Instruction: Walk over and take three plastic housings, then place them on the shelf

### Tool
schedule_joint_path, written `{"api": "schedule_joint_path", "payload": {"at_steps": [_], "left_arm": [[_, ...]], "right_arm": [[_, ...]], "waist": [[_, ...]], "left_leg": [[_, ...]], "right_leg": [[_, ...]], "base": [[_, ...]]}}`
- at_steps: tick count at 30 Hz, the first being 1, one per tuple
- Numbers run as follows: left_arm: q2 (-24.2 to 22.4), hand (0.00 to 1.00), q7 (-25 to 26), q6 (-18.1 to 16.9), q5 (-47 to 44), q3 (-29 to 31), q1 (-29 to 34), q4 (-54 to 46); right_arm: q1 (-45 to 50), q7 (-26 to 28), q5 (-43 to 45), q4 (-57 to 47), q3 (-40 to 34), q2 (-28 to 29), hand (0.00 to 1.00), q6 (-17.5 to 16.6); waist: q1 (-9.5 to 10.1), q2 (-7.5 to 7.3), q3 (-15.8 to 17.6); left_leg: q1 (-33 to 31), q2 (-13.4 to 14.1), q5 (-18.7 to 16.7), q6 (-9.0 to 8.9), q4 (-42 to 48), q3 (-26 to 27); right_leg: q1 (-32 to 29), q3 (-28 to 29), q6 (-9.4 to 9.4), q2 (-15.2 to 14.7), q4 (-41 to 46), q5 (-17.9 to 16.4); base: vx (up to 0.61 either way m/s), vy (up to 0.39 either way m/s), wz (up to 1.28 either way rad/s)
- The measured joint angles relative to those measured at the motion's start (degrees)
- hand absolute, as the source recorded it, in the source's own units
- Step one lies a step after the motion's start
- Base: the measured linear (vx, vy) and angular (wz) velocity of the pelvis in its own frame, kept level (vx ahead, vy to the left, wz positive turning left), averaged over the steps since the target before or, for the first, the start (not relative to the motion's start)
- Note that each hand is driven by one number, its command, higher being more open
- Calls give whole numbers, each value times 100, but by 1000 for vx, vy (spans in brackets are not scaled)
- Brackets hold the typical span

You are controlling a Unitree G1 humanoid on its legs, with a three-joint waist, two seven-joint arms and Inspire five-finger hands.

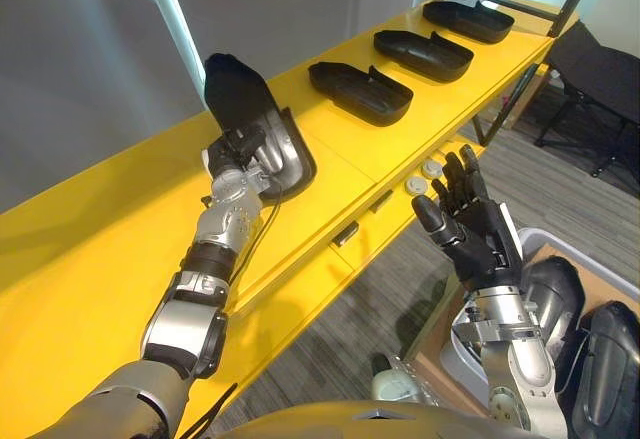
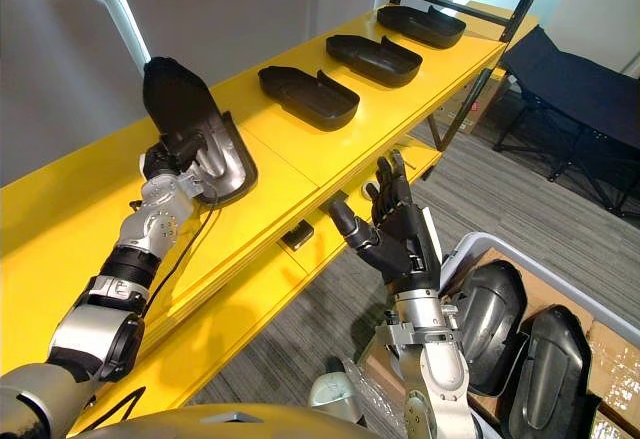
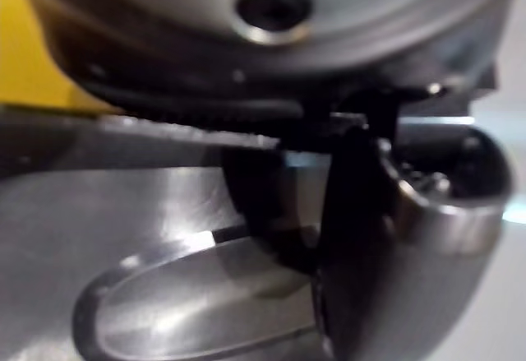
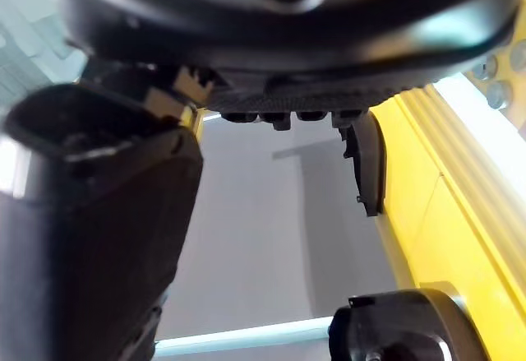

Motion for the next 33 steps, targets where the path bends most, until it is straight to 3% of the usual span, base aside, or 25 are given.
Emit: {"api": "schedule_joint_path", "payload": {"at_steps": [1, 2, 9, 13, 23, 27, 33], "left_arm": [[-37, 0, -47, 46, -8, -41, 0, 2], [-49, 100, -63, 63, -7, -63, 0, 9], [-52, 100, 40, 193, 122, -183, -222, 454], [-55, 100, 509, 180, 734, -174, -373, 775], [-85, 100, 1511, -50, 865, 160, -371, 797], [-78, 100, 2279, -561, 1189, 626, -360, 797], [-136, 100, 2144, -1434, 1231, 740, -257, 365]], "right_arm": [[31, 0, 0, -1, 20, 17, 100, 30], [36, 0, 0, -1, 24, 39, 100, 53], [70, -21, 7, -26, 42, 101, 100, 110], [70, -39, 35, -28, 99, 90, 100, 116], [83, -39, 39, -27, 218, 87, 100, 116], [96, -55, 32, -27, 227, 82, 100, 115], [93, -64, -92, -27, 227, 65, 100, 75]], "waist": [[-2, 0, 0], [-5, 0, 0], [-15, 42, -29], [-50, 38, -34], [-148, 18, -44], [-127, -30, -73], [-3, -49, -85]], "left_leg": [[1, 1, 1, 0, 0, 1], [2, 1, 2, 0, 0, 3], [62, 12, 16, 6, -5, 137], [63, 64, 48, -7, -5, 137], [-9, 84, 103, 4, -6, 105], [-31, 127, 121, -6, -5, 79], [-69, 141, 139, -11, -5, 21]], "right_leg": [[0, 2, -2, 1, 0, 3], [0, 4, -4, 2, 0, 5], [0, 133, -13, 43, -93, 90], [0, 129, -32, 92, -94, 105], [-45, 97, -19, 104, -95, 123], [-44, 75, -21, 138, -96, 124], [-42, 8, -22, 144, -99, 123]], "base": [[0, 0, 0], [-23, -21, -17], [-18, -16, -8], [0, 0, 0], [2, -5, 2], [3, -9, 2], [3, -12, 4]]}}
